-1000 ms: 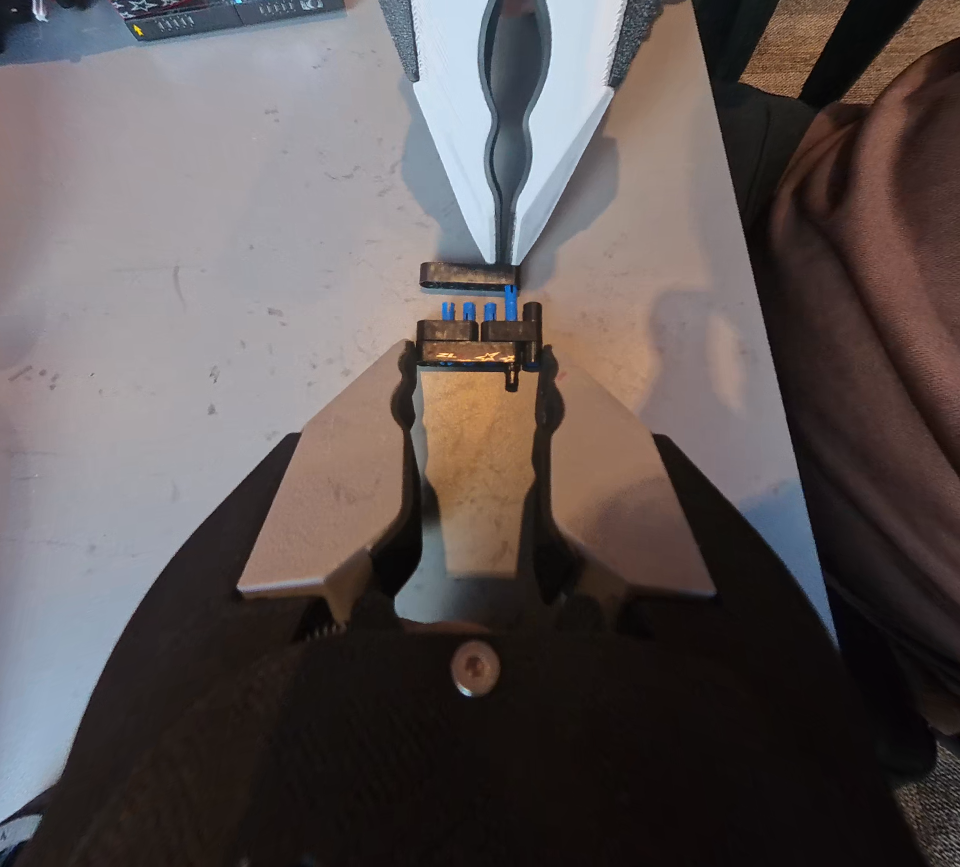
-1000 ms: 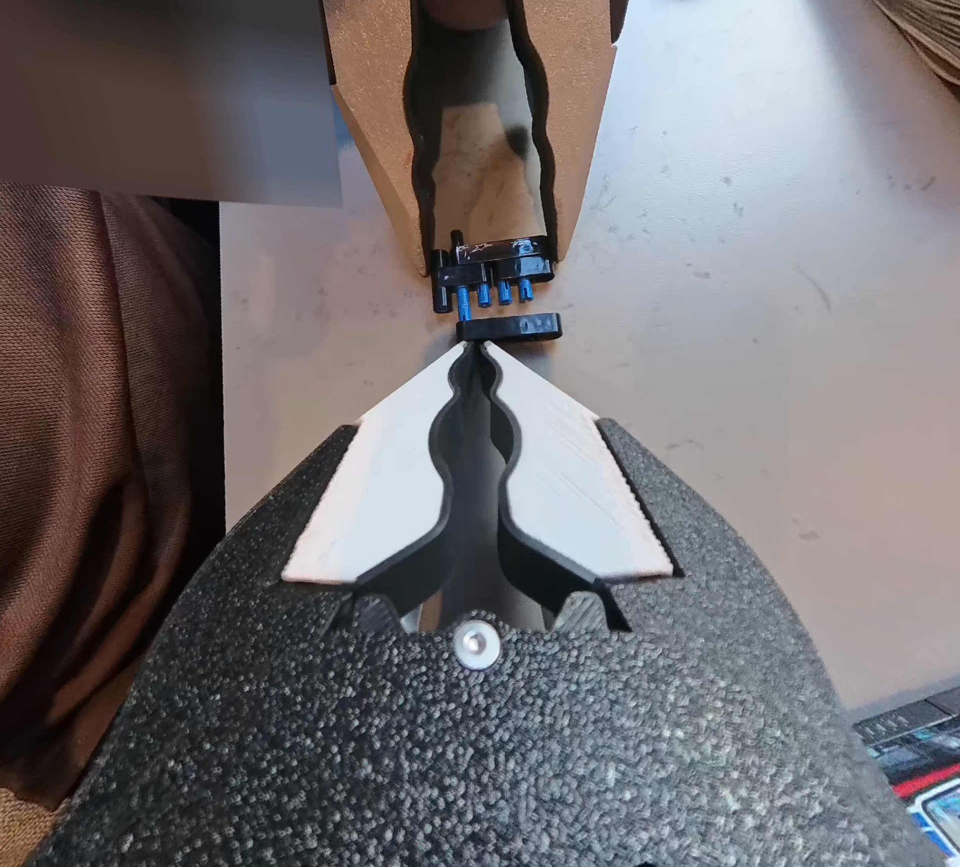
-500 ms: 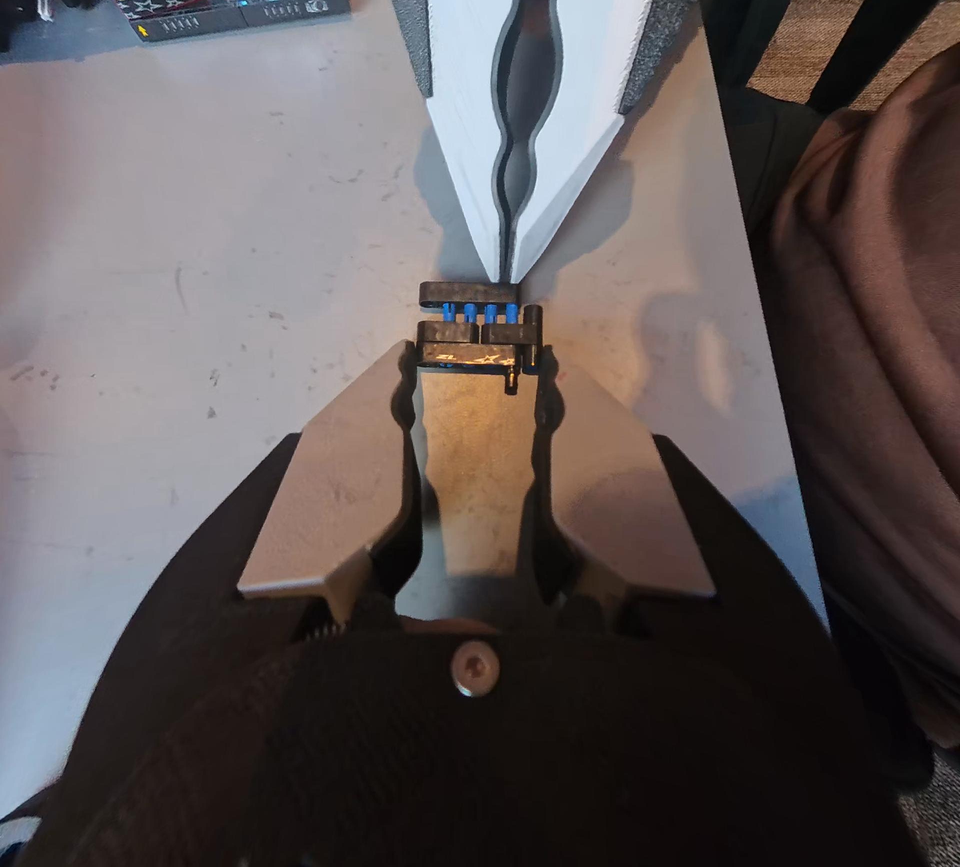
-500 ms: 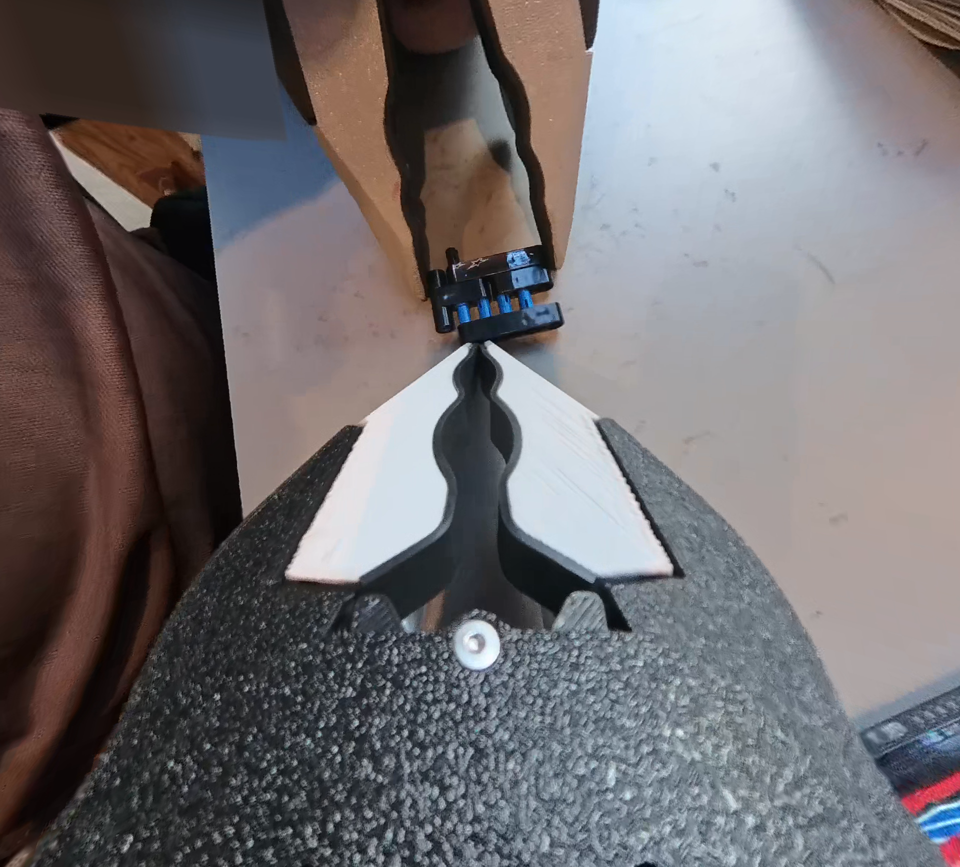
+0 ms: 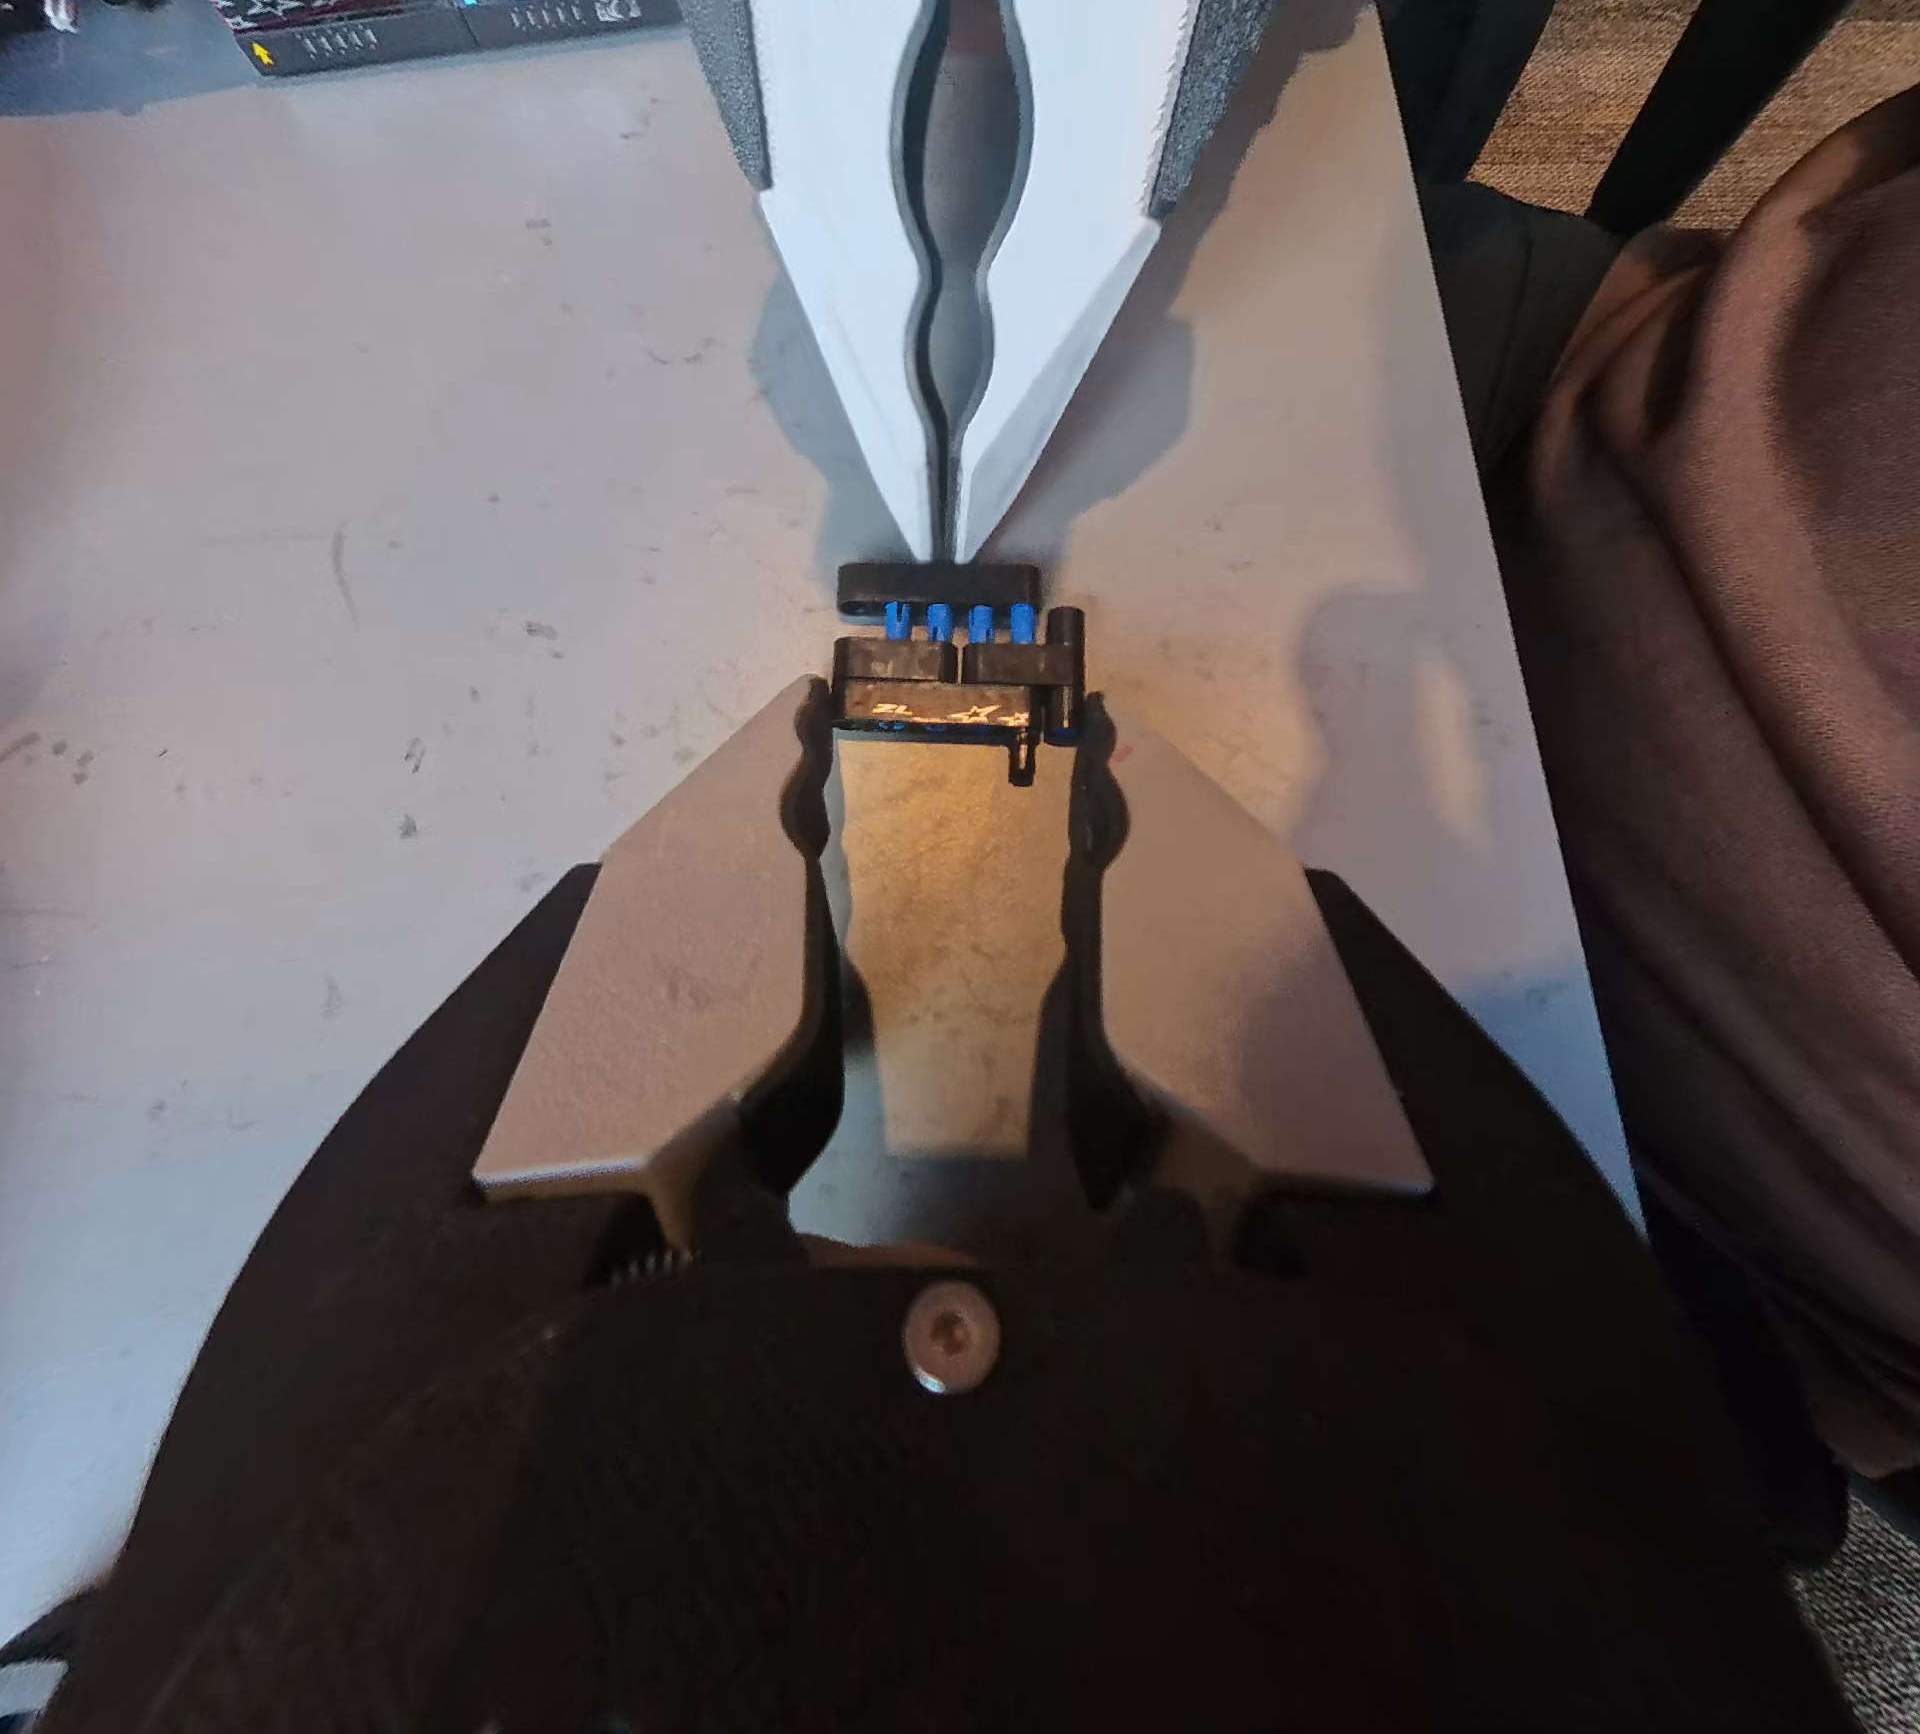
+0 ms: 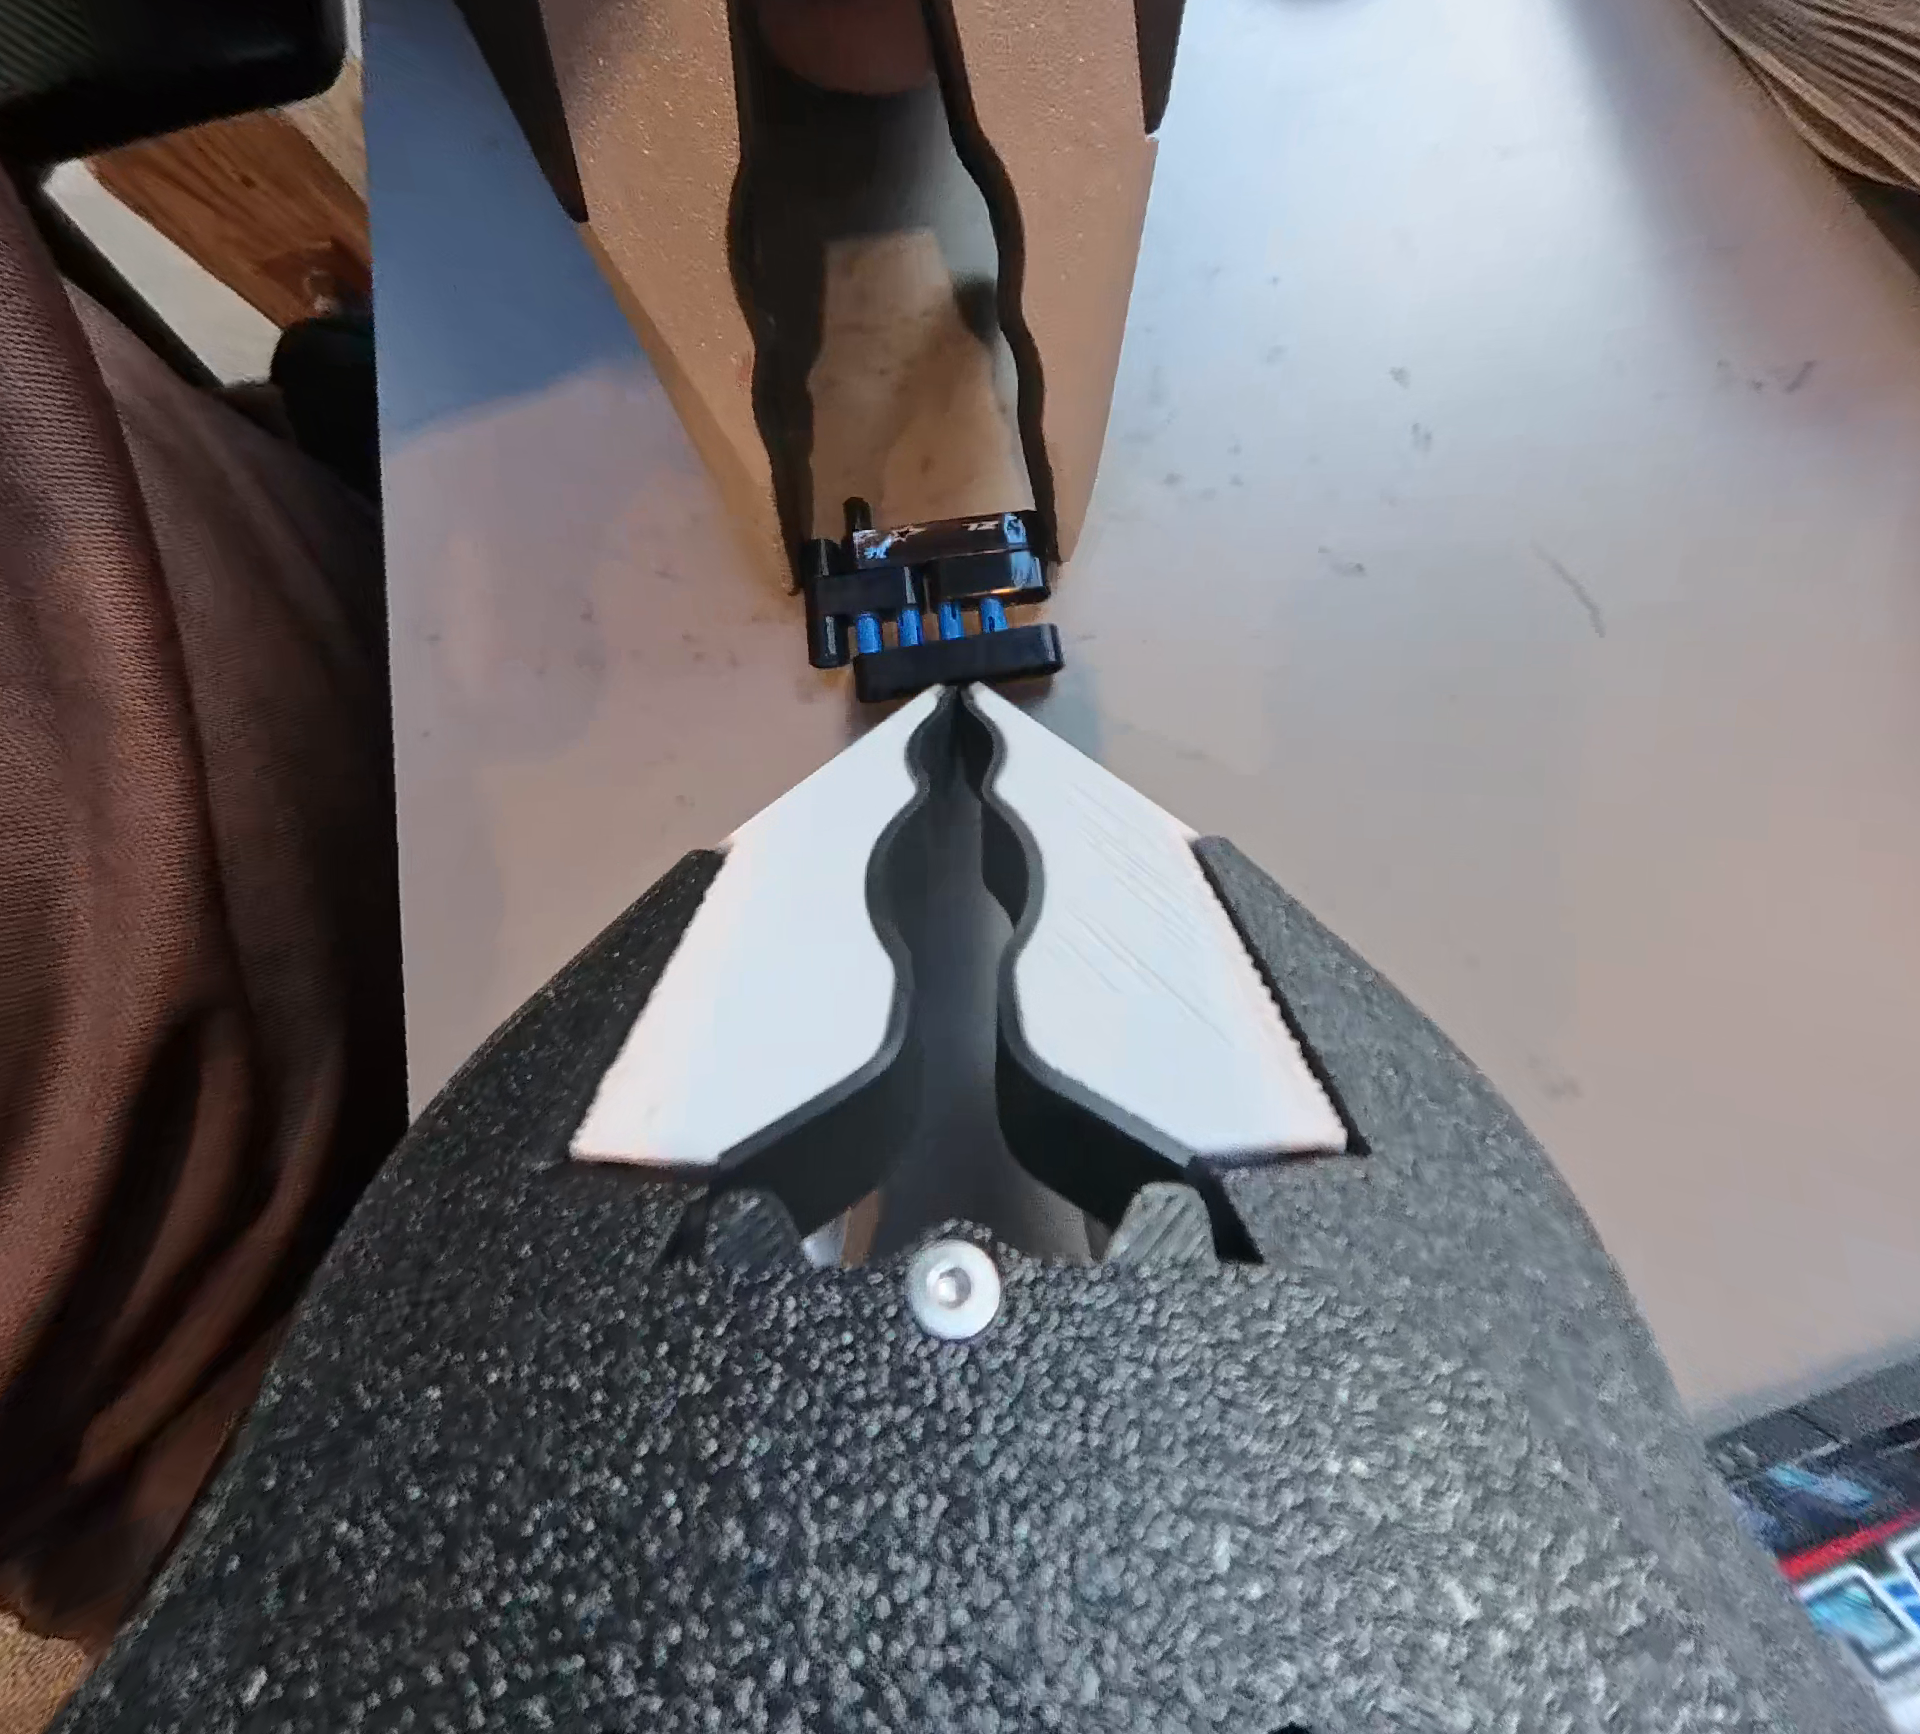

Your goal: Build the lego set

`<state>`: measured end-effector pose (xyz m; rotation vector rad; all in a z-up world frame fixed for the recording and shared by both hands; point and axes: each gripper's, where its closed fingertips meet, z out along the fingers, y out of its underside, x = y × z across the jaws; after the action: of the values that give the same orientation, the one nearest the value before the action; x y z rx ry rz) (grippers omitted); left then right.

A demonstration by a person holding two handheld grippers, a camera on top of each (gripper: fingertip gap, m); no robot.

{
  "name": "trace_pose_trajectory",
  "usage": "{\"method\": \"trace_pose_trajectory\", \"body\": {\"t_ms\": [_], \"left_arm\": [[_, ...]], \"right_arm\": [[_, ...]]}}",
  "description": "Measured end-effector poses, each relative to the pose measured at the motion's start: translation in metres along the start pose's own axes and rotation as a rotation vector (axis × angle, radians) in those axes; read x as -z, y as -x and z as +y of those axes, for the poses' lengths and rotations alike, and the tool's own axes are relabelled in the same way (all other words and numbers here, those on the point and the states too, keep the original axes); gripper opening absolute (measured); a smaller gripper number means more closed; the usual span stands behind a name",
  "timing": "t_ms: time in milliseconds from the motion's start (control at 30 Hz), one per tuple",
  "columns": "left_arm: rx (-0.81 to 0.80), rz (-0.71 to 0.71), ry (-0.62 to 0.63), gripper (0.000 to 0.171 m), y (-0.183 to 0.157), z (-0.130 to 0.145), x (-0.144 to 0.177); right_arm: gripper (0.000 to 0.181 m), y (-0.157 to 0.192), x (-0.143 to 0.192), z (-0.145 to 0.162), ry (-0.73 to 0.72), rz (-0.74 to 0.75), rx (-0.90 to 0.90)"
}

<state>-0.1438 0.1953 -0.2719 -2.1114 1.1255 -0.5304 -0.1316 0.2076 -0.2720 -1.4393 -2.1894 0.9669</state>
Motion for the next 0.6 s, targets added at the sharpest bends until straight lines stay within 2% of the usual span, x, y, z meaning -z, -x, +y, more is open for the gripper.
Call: {"method": "trace_pose_trajectory", "body": {"t_ms": [300,467,533,600], "left_arm": [[-0.017,-0.011,0.004,0.044,0.0,0.0,0.001],[-0.001,-0.089,-0.001,0.045,0.01,-0.001,0.002],[-0.038,-0.153,-0.036,0.045,0.016,-0.006,0.005],[-0.087,-0.232,-0.145,0.045,0.021,-0.022,0.016]], "right_arm": [[0.0,0.001,-0.003,-0.004,-0.032,0.014,-0.019],[0.0,-0.012,-0.001,-0.004,-0.057,0.12,-0.198],[0.008,-0.021,0.008,-0.01,-0.133,0.167,-0.285],[0.018,-0.03,0.024,-0.021,-0.275,0.17,-0.402]]}}
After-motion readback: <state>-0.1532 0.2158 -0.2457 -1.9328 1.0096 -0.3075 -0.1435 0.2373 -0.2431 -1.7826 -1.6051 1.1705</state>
